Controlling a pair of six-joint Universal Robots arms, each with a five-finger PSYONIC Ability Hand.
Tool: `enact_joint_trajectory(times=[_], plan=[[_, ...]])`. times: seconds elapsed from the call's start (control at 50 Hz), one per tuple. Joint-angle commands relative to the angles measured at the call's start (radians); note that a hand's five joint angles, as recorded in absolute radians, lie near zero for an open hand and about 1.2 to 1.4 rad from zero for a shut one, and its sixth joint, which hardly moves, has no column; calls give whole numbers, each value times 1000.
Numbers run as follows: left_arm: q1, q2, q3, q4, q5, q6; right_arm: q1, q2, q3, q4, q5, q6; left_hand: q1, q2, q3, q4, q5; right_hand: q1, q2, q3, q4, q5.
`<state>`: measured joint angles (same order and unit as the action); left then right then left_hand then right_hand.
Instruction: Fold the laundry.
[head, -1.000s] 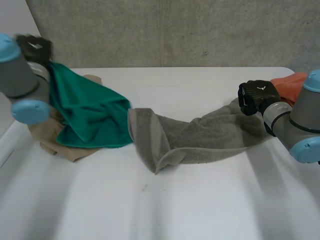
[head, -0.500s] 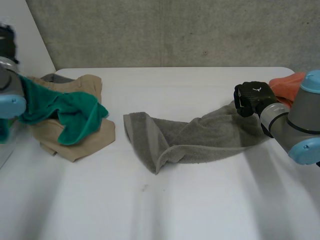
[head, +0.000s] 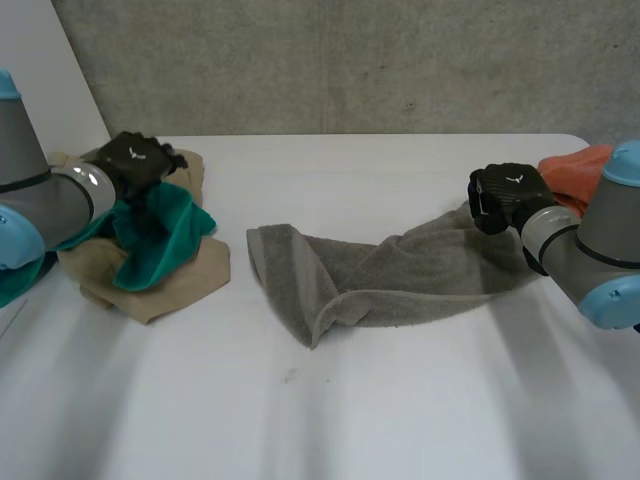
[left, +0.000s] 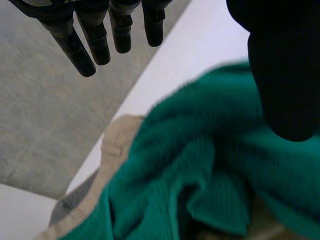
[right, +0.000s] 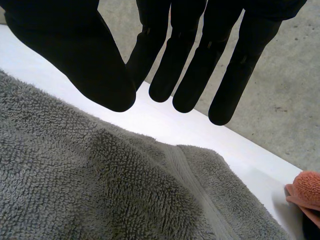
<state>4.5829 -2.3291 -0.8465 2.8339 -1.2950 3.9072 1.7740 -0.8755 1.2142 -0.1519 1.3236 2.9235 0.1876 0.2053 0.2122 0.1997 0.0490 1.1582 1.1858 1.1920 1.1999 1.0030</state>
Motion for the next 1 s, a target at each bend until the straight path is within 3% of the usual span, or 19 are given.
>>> enact_joint_trajectory(times=[0.02,0.14,0.16,0.18,0.26,0.32,0.36,0.42,0.44,0.58,0.62,0.64,0.7,0.84,1.0], plan=[[33,-98,35,51,-58,100,4,3,7,-2,0,-7,-13,-31,-38,-25,-49,238,210,204,196,219],[73,-162,52,148,-72,87,10,4,13,-2,0,-30,72,54,47,60,36,238,210,204,196,219],[77,-165,53,154,-72,86,10,3,15,-3,2,-33,180,163,156,168,144,238,210,204,196,219],[86,-173,58,163,-78,87,12,3,16,-5,0,-40,495,478,471,483,459,238,210,204,196,219],[105,-190,90,194,-101,92,16,3,21,-5,2,-50,1207,1189,1182,1195,1171,238,210,204,196,219],[120,-206,135,240,-183,93,16,1,22,-6,2,-50,1209,1191,1184,1197,1173,238,210,204,196,219],[134,-223,176,285,-323,95,19,0,24,-6,2,-50,1209,1191,1184,1197,1173,238,210,204,196,219],[143,-237,211,311,-464,93,24,-2,28,-6,2,-50,1209,1191,1184,1197,1173,238,210,204,196,219],[145,-236,214,311,-474,90,25,-3,28,-6,2,-50,1209,1191,1184,1197,1173,238,210,204,196,219],[123,-144,144,309,-371,-9,38,-3,30,-6,2,-52,1209,1191,1184,1197,1173,238,210,204,196,219],[114,-121,129,311,-354,-40,39,-3,30,-6,2,-52,900,882,875,887,864,238,210,204,196,219],[102,-96,116,309,-348,-70,39,-5,30,-6,2,-52,424,406,399,412,388,238,210,204,196,219],[77,-46,87,305,-352,-107,39,-11,31,-6,0,-52,-13,-31,-38,-25,-49,238,210,204,196,219],[8,72,14,254,-348,-132,33,-20,27,-6,0,-52,-13,-31,-38,-25,-49,238,210,204,196,219],[-125,272,-114,151,-281,-172,30,-71,30,2,-21,-52,-13,-31,-38,-25,-49,238,210,204,196,219]])
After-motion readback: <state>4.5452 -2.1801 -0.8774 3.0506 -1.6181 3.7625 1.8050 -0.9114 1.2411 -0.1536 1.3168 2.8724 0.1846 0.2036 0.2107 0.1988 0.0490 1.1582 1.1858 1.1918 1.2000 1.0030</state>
